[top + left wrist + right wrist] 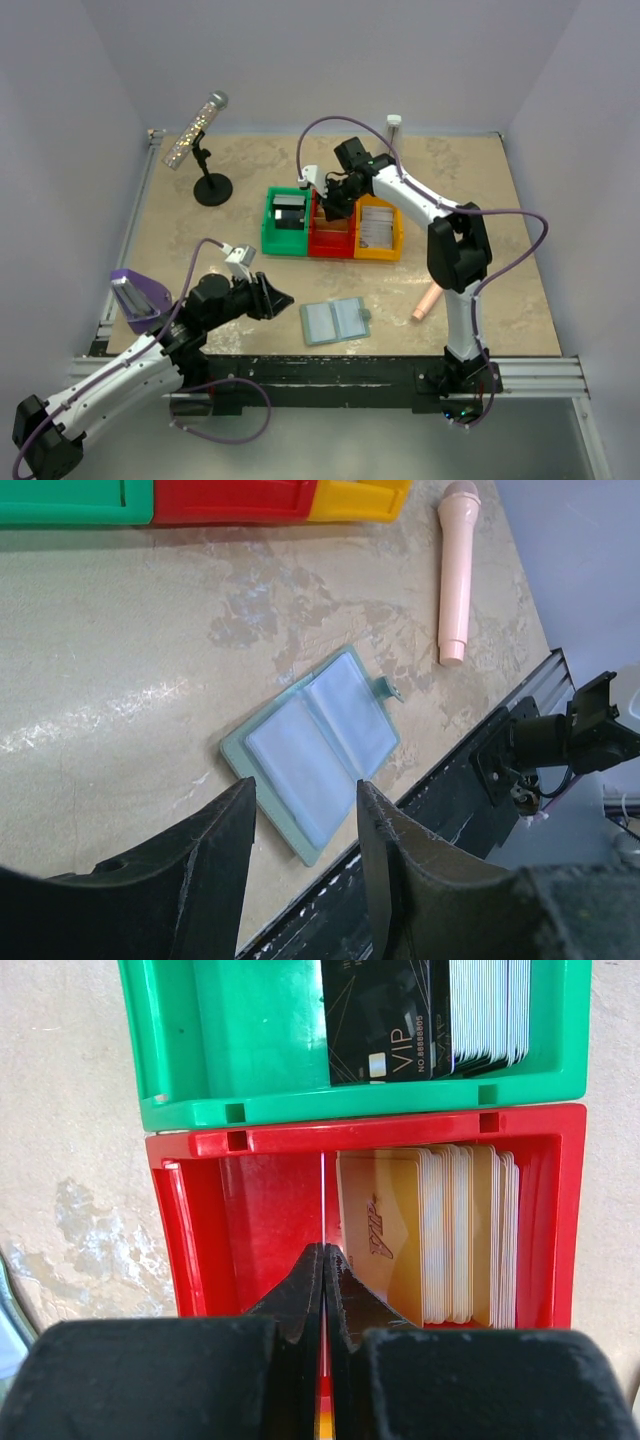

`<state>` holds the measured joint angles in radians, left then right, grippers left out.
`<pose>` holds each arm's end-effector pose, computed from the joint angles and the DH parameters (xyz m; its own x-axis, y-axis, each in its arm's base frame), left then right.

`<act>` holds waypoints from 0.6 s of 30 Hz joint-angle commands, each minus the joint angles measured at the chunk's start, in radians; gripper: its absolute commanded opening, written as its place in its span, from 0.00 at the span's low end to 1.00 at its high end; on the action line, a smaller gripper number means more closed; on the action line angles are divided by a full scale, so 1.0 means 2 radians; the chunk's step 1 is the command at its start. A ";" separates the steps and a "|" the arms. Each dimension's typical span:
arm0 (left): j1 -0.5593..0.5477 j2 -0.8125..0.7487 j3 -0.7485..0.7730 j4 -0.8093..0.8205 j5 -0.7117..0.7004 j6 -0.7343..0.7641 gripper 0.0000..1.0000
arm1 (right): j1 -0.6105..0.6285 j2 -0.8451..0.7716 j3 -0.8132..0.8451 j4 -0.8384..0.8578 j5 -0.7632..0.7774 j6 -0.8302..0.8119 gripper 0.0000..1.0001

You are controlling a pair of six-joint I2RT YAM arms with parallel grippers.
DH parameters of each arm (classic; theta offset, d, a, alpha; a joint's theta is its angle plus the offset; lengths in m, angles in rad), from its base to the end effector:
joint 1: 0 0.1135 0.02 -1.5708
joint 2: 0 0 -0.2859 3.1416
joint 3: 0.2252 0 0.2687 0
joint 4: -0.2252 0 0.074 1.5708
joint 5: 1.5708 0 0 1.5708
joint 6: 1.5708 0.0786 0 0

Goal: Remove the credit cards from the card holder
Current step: Place the credit card in the storage box.

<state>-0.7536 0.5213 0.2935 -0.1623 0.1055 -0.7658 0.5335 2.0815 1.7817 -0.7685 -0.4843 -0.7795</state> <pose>0.1267 -0.1302 0.1973 -0.7208 -0.2689 -0.6389 0.3495 0.6550 -0.6699 0.4092 0.2842 0.2171 -0.0846 -0.7725 -0.6294 -0.9879 0.1476 -0.0483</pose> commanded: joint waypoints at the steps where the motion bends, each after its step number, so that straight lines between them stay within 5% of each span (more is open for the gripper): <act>1: 0.002 0.013 0.010 0.034 0.011 0.003 0.49 | 0.001 -0.002 0.023 -0.005 0.000 0.008 0.00; 18: 0.002 0.040 0.015 0.049 0.017 0.007 0.49 | 0.001 0.016 0.052 -0.020 0.015 0.028 0.00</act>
<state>-0.7536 0.5877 0.2935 -0.1165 0.1261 -0.7654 0.5343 2.0941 1.8275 -0.7940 -0.4614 -0.7589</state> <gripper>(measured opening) 0.495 0.007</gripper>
